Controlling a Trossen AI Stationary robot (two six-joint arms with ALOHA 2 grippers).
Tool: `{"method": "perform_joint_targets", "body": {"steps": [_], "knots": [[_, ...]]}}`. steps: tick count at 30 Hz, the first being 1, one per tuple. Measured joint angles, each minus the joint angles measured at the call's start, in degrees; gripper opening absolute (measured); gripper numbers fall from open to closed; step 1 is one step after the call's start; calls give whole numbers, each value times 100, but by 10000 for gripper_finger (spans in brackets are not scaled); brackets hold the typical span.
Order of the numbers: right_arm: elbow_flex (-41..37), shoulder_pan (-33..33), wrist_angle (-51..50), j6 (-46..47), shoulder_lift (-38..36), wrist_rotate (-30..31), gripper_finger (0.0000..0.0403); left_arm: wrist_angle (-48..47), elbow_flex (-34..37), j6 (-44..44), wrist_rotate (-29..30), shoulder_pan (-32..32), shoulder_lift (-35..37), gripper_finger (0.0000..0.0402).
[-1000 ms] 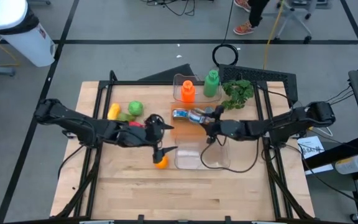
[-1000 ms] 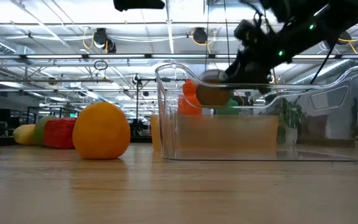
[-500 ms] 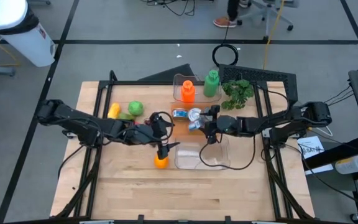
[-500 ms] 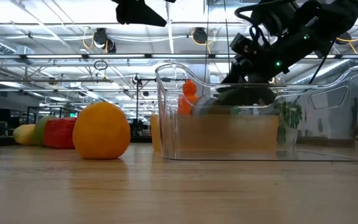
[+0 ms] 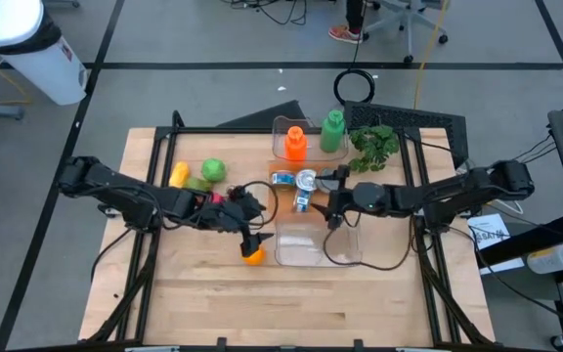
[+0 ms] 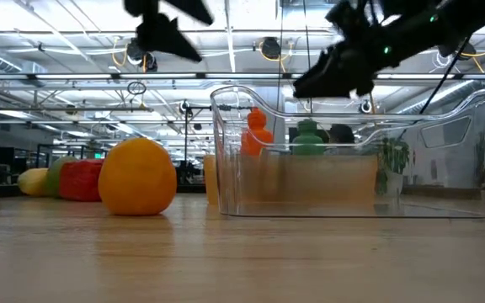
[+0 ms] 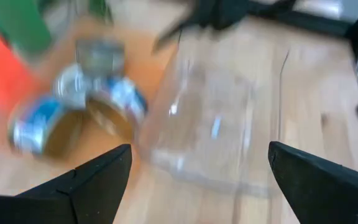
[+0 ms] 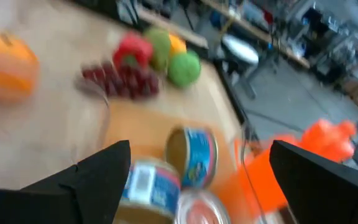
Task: Pick & Place Food Item
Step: Put the orange into the bottom transparent bin
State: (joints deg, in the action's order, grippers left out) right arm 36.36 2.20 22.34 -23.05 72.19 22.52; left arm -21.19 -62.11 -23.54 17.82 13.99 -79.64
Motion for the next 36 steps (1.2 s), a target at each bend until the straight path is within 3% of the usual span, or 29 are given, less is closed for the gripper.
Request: {"method": "perform_joint_targets", "body": {"steps": [5,9,15,25,32,36], "knots": [[0,385,28,79,-384,-8,363,-1220,0,-1071,-199,290,-40,390],[0,571,14,131,-489,-12,363,-1660,2,-1727,-126,620,-285,390],[0,614,9,161,-460,-13,363,-1423,4,-1608,-378,837,-1075,390],[0,614,8,344,-458,-15,363,-1264,4,-1672,-775,590,-2279,388],[0,614,8,442,-458,-17,363,-1003,7,-1748,-1080,395,-2420,347],[0,615,-5,464,-458,-17,363,-897,7,-1446,-1080,363,-2370,344]]}}
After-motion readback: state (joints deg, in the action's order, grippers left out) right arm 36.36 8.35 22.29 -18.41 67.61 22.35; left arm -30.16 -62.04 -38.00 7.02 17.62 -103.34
